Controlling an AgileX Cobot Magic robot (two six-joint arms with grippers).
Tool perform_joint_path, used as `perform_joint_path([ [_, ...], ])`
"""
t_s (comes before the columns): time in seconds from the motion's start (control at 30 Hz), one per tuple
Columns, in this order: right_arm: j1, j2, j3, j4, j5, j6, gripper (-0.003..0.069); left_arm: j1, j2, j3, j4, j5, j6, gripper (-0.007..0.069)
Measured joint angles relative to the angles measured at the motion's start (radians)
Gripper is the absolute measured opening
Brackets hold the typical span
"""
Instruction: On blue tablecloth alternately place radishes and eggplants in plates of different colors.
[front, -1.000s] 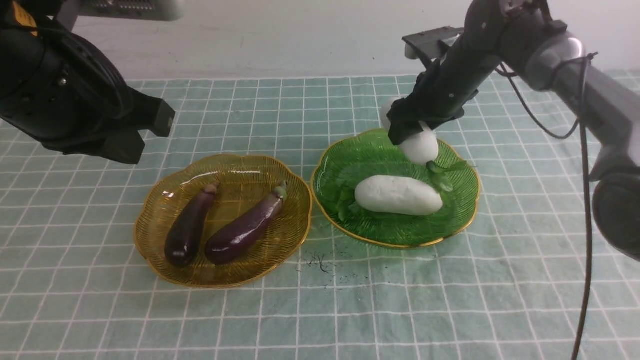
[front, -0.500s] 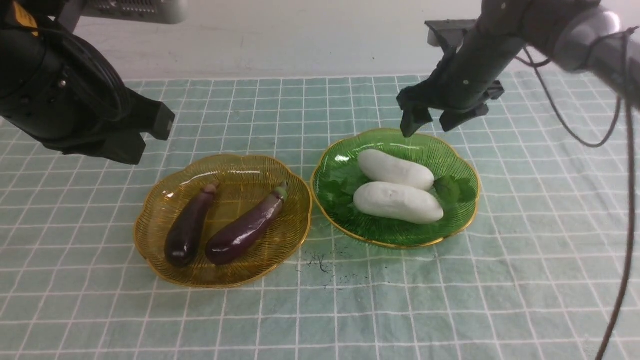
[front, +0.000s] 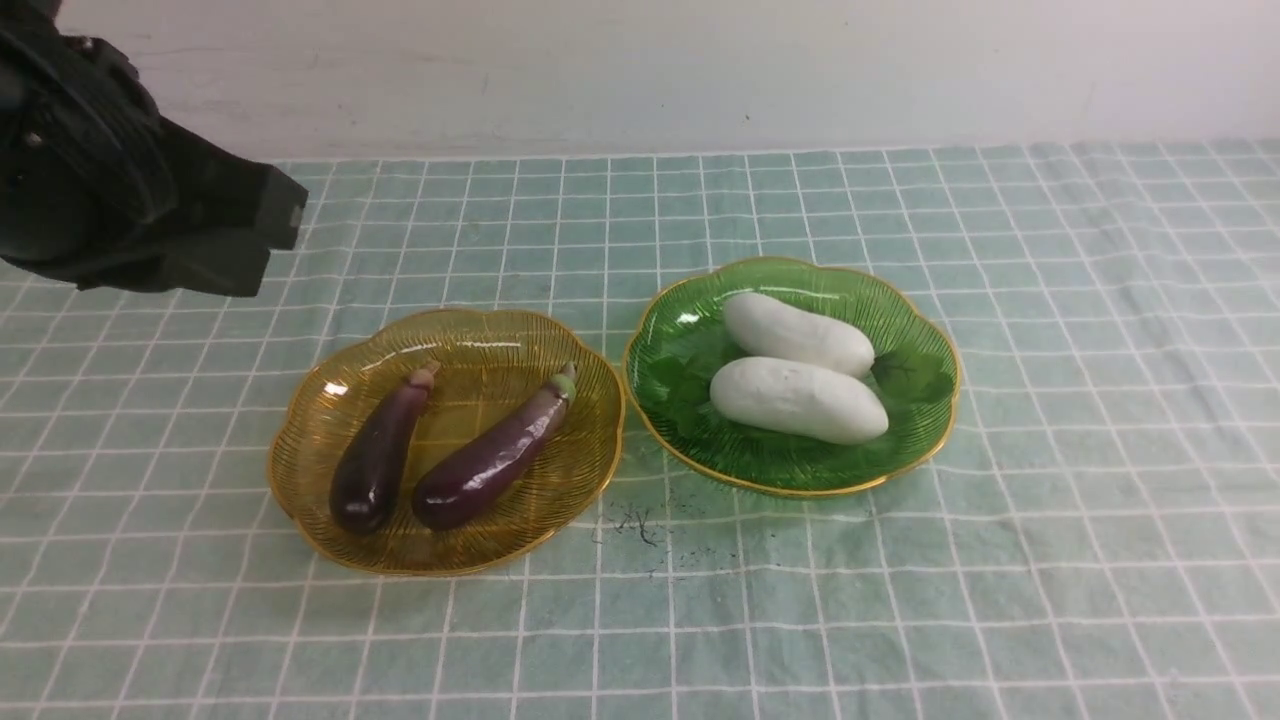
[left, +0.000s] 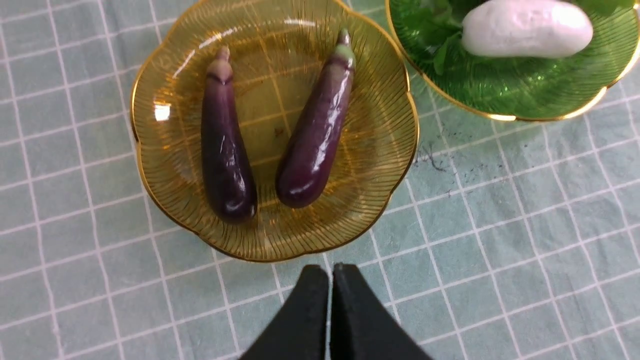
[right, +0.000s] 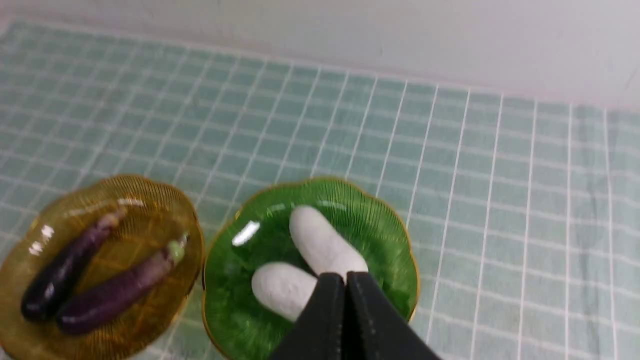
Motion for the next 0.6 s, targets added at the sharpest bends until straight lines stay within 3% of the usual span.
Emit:
perform_joint_path([
  [0.13,0.0,-0.474,0.509,-0.039,-0.501,0.005,-0.0014,0.0,-0.134,0.125,-0.013,-0.084,0.019,-0.0008],
  [0.23,0.0,-0.73,0.727,-0.043,-0.695,0.028,-0.0014,0.0,-0.223,0.217,-0.015,-0.167,0.025,-0.0008],
  [0.37,0.0,-0.974,0.88,-0.043,-0.767,0.08,-0.0014,0.0,-0.391,0.406,-0.022,-0.352,0.025,-0.0008],
  [0.6,-0.001,-1.135,0.974,-0.092,-0.796,0.121,-0.0014,0.0,-0.6,0.638,-0.034,-0.529,0.025,-0.0008],
])
